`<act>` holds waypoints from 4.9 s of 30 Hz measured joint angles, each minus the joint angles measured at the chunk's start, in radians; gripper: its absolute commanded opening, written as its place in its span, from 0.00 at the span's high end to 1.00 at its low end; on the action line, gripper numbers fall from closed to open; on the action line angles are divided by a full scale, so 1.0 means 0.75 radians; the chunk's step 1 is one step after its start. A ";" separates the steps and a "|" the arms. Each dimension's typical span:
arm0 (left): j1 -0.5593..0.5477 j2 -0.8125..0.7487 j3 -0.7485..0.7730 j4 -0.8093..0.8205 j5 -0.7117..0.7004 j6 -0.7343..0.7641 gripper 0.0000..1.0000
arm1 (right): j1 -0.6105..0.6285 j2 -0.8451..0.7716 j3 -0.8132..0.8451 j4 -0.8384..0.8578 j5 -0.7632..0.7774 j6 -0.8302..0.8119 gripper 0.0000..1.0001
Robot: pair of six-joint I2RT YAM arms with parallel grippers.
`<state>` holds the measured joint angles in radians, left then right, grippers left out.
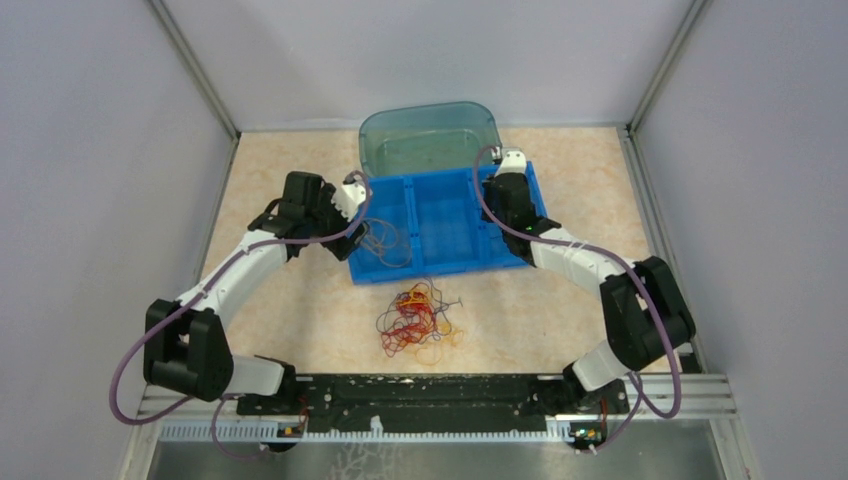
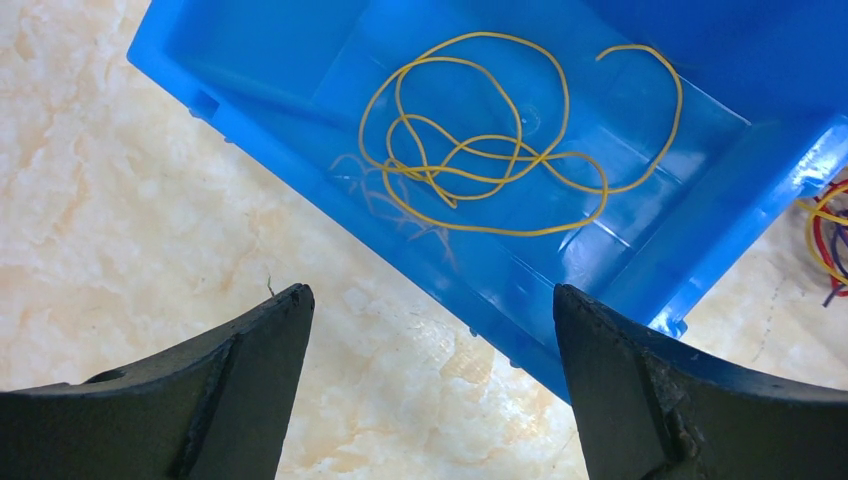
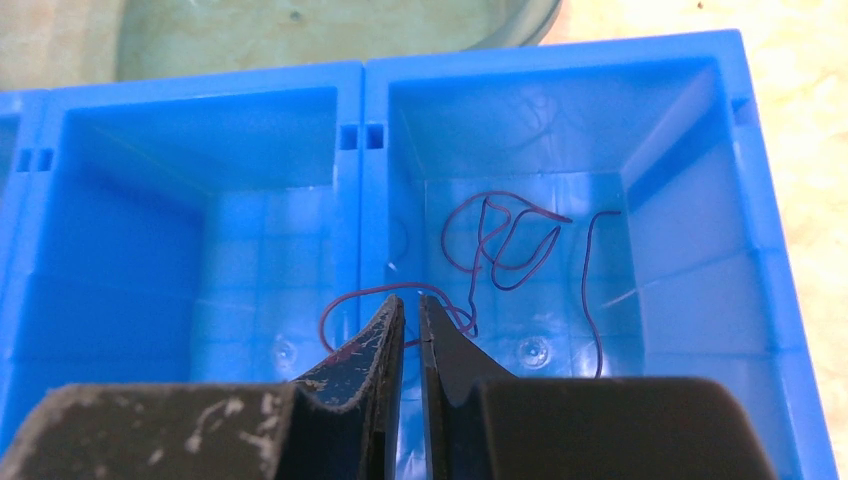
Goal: Untangle the cables
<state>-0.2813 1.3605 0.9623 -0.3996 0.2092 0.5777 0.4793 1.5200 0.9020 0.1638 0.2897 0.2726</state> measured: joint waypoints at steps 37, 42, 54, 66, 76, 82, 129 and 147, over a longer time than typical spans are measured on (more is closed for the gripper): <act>0.065 -0.066 0.385 -0.164 0.276 -0.078 0.00 | 0.012 -0.199 -0.052 -0.029 0.143 -0.030 0.49; 0.065 -0.095 0.379 -0.209 0.315 -0.088 0.00 | 0.067 -0.259 -0.027 -0.032 0.086 -0.102 0.40; 0.065 -0.124 0.350 -0.218 0.330 -0.098 0.00 | 0.257 0.010 0.029 -0.026 0.089 -0.353 0.51; 0.065 -0.157 0.164 -0.184 0.322 -0.085 0.01 | 0.265 0.113 0.099 0.009 0.218 -0.430 0.96; 0.065 -0.150 0.022 -0.127 0.249 -0.044 0.01 | 0.245 0.080 0.099 0.017 0.234 -0.385 1.00; 0.065 -0.142 -0.008 -0.114 0.209 -0.019 0.01 | 0.103 0.015 0.056 0.006 0.201 -0.308 1.00; 0.080 -0.379 0.025 -0.388 0.582 0.025 0.02 | 0.783 -0.566 -0.176 -0.233 -0.107 -0.113 0.36; -0.347 -0.182 -0.242 -0.371 0.520 0.060 0.11 | 0.912 -0.791 -0.583 -0.080 0.144 0.064 0.40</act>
<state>-0.5419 1.2240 0.7807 -0.6781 0.5991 0.6228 1.1633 0.9264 0.4648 0.1040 0.3977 0.3202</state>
